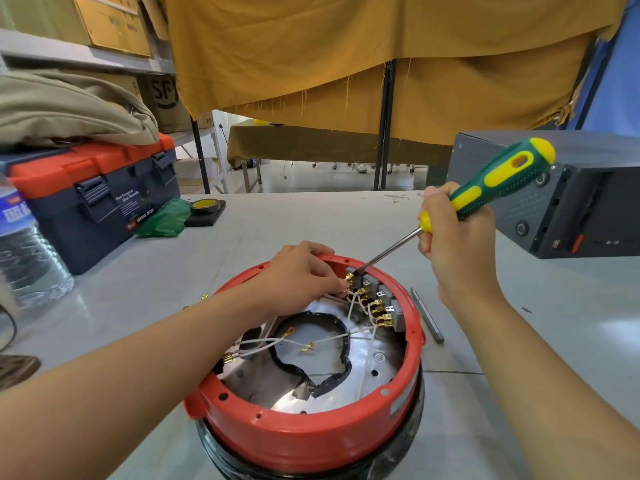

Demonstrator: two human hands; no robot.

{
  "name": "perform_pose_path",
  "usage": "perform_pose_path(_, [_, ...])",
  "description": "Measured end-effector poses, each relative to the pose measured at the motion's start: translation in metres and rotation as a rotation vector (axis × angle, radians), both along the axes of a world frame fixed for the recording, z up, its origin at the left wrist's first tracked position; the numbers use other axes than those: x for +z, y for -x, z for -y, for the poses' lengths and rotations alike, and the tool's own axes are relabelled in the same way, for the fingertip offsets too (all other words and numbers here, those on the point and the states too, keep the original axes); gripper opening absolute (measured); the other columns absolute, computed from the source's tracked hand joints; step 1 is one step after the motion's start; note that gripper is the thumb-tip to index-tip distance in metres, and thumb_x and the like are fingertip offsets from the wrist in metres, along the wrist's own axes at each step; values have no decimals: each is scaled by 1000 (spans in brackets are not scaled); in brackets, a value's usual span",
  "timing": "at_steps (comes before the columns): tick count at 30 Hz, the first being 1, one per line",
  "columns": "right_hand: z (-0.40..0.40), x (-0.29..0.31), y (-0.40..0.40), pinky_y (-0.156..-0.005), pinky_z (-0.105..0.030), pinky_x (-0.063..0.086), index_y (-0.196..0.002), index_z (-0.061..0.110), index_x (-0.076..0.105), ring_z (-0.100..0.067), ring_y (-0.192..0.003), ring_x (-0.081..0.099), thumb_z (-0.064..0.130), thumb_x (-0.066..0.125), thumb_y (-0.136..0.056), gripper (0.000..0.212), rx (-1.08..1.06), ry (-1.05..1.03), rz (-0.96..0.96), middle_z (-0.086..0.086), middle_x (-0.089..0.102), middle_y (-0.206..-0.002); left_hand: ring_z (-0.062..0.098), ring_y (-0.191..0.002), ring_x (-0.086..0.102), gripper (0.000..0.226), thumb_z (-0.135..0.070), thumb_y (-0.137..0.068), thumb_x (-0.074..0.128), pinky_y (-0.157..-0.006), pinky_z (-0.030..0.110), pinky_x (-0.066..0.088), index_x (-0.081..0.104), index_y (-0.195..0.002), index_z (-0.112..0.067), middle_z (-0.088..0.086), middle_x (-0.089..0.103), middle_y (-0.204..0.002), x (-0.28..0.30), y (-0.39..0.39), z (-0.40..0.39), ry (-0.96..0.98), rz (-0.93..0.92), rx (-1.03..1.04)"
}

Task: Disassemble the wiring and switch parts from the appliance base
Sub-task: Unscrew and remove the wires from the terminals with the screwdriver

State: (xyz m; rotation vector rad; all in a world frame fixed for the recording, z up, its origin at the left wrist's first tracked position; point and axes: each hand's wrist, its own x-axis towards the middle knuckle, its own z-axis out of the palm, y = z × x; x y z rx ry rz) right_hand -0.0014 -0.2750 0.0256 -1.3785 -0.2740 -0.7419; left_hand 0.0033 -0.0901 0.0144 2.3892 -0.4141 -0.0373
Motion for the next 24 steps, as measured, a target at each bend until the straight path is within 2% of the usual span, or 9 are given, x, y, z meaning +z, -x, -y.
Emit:
perform_pose_path(7, [7,-7,-9,-36,-13,28,-67,12,44,-3,-36,35,15,49,-92,25,-26,-155,-164,13,38,-43,17,-123,40,25,-29,-85,66,-107,43,31,68,-61,-29,-9,44,-133,1,1,1,4,-16,9])
perform_pose_path(12, [12,-13,-16,-37,-15,26,-62,13,43,-5,-36,32,13,49,-88,26,-7,-246,-220,9,36,-45,18,-120,43,29,-28,-85,67,-105,44,34,66,-56,-31,-10,45,-131,0,0,1,29,-24,13])
perform_pose_path(15, [6,-18,-18,-37,-15,26,-63,13,44,-5,-37,32,12,49,-87,24,13,-232,-259,8,36,-44,18,-120,42,30,-25,-84,67,-105,43,34,67,-54,-28,-11,46,-129,-2,-1,-1,35,-25,17])
perform_pose_path(18, [4,-16,-17,-37,-16,26,-62,13,44,-5,-37,31,12,49,-87,25,12,-280,-255,7,37,-46,14,-119,43,26,-23,-85,66,-105,42,35,72,-60,-19,-10,47,-129,-3,-3,-2,55,-38,18])
perform_pose_path(24, [11,-9,-14,-37,-16,29,-66,16,47,-4,-38,37,24,54,-91,28,-27,-397,-193,10,45,-48,6,-113,48,29,-20,-83,66,-98,33,38,70,-55,-21,-10,47,-130,-4,-5,-3,124,-58,10])
